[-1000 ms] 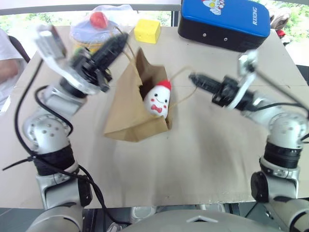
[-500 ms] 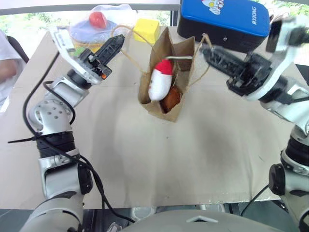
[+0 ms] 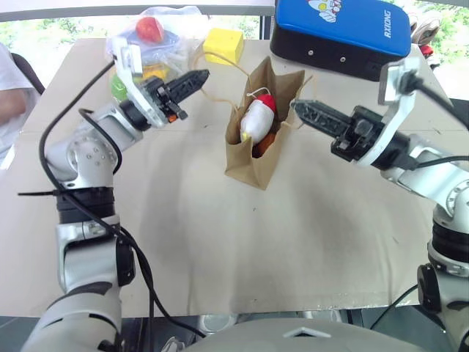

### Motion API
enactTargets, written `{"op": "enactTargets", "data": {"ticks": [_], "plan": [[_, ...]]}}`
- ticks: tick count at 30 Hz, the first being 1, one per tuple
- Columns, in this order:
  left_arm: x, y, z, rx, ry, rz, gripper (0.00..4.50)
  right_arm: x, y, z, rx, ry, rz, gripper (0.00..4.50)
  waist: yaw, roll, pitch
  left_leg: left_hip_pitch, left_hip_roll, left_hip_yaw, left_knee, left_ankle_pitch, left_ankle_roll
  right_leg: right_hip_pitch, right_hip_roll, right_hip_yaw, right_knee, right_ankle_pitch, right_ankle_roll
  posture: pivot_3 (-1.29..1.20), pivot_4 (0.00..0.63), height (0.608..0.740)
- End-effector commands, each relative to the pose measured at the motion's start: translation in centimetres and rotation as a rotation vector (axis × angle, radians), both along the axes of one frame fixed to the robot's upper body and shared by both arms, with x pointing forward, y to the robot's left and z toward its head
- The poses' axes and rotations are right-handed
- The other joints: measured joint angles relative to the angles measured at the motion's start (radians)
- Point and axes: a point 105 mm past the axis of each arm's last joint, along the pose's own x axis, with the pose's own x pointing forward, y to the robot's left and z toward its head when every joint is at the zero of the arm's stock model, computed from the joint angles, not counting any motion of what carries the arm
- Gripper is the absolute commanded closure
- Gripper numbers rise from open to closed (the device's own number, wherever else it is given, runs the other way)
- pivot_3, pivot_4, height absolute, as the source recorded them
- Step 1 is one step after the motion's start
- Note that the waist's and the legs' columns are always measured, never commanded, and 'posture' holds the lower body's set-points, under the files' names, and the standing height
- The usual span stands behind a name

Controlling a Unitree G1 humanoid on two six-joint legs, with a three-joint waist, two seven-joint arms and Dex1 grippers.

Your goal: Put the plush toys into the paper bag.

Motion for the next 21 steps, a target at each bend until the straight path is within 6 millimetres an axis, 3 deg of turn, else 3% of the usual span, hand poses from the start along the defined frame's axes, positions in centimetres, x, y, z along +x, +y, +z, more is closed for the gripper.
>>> {"op": "enactTargets", "data": {"ticks": [1, 9, 14, 17, 20, 21], "plan": [[-0.3, 1.0, 2.5, 0.024, -0.048, -0.004, 4.5, -1.3, -0.5, 2.8, 0.084, -0.063, 0.03, 4.45, 0.0, 0.0, 0.0, 0.0, 0.0, 0.0, 0.0, 0.0, 0.0, 0.0, 0.0, 0.0, 0.0, 0.0, 0.0, 0.0, 0.15, 0.74], [0.4, 0.5, 2.5, 0.143, -0.004, -0.07, 4.5, -2.2, 0.5, 3.5, 0.08, -0.071, 0.081, 4.45, 0.002, 0.0, 0.0, 0.0, 0.0, 0.0, 0.0, 0.0, 0.0, 0.0, 0.0, 0.0, 0.0, 0.0, 0.0, 0.0, 0.15, 0.74], [1.2, -0.3, 0.9, 0.216, -0.01, -0.108, 4.5, -1.6, 1.4, -0.4, -0.083, -0.028, 0.045, 4.45, 0.002, 0.0, 0.0, 0.0, 0.0, 0.0, 0.0, 0.0, 0.0, 0.0, 0.0, 0.0, -0.001, 0.0, 0.0, 0.0, 0.15, 0.74], [1.4, -0.4, -0.6, 0.309, -0.041, -0.124, 4.5, -1.4, 1.6, -1.7, -0.171, -0.079, 0.007, 4.45, 0.003, 0.0, 0.0, -0.001, 0.0, 0.0, 0.0, 0.0, 0.0, -0.001, 0.0, 0.0, -0.001, 0.0, 0.0, 0.0, 0.15, 0.74], [1.6, 0.6, -0.1, 0.302, -0.109, -0.084, 4.5, -0.8, 1.0, -2.9, -0.284, -0.159, -0.049, 4.45, 0.002, 0.0, 0.0, -0.001, 0.0, 0.0, 0.0, 0.0, 0.0, -0.001, 0.0, 0.0, 0.0, 0.0, 0.0, 0.0, 0.15, 0.74], [1.6, 1.1, 0.2, 0.286, -0.121, -0.065, 3.78, -0.7, 0.7, -3.2, -0.303, -0.171, -0.068, 3.95, 0.002, 0.0, 0.0, -0.002, 0.0, 0.0, 0.0, 0.0, 0.0, -0.001, 0.0, 0.0, -0.001, 0.0, 0.0, 0.0, 0.15, 0.74]]}}
